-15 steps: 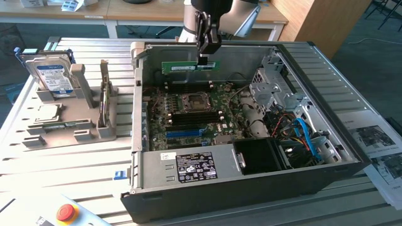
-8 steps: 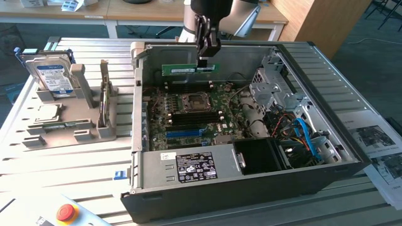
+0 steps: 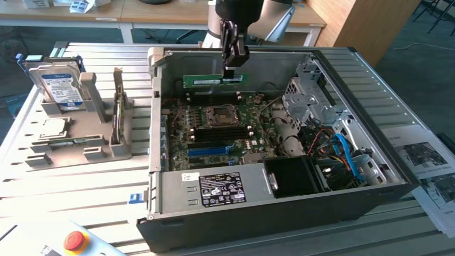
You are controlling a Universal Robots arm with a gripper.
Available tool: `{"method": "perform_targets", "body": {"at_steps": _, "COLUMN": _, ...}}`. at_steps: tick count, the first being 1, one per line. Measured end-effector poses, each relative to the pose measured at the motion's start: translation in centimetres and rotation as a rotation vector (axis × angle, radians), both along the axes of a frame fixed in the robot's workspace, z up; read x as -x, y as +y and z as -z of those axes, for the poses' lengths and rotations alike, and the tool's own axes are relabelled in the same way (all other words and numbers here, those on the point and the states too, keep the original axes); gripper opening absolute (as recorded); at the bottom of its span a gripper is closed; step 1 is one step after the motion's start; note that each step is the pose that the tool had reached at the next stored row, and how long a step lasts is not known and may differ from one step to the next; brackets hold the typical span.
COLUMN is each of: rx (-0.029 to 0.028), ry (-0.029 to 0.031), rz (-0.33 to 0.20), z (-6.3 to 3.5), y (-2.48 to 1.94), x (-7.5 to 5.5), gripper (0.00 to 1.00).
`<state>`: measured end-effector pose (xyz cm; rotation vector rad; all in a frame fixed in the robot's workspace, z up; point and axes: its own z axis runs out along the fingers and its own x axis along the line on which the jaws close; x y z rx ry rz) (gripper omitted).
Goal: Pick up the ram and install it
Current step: 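Insert the ram into the slot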
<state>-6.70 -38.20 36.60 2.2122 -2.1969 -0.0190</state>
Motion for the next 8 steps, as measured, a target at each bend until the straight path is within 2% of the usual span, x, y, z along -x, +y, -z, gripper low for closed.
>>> {"method": "perform_targets", "body": {"at_steps": 8, "rx": 0.0, "ry": 0.0001, "rz": 0.0, "z": 0.0, "y": 0.0, "x": 0.0, "gripper": 0.12}}
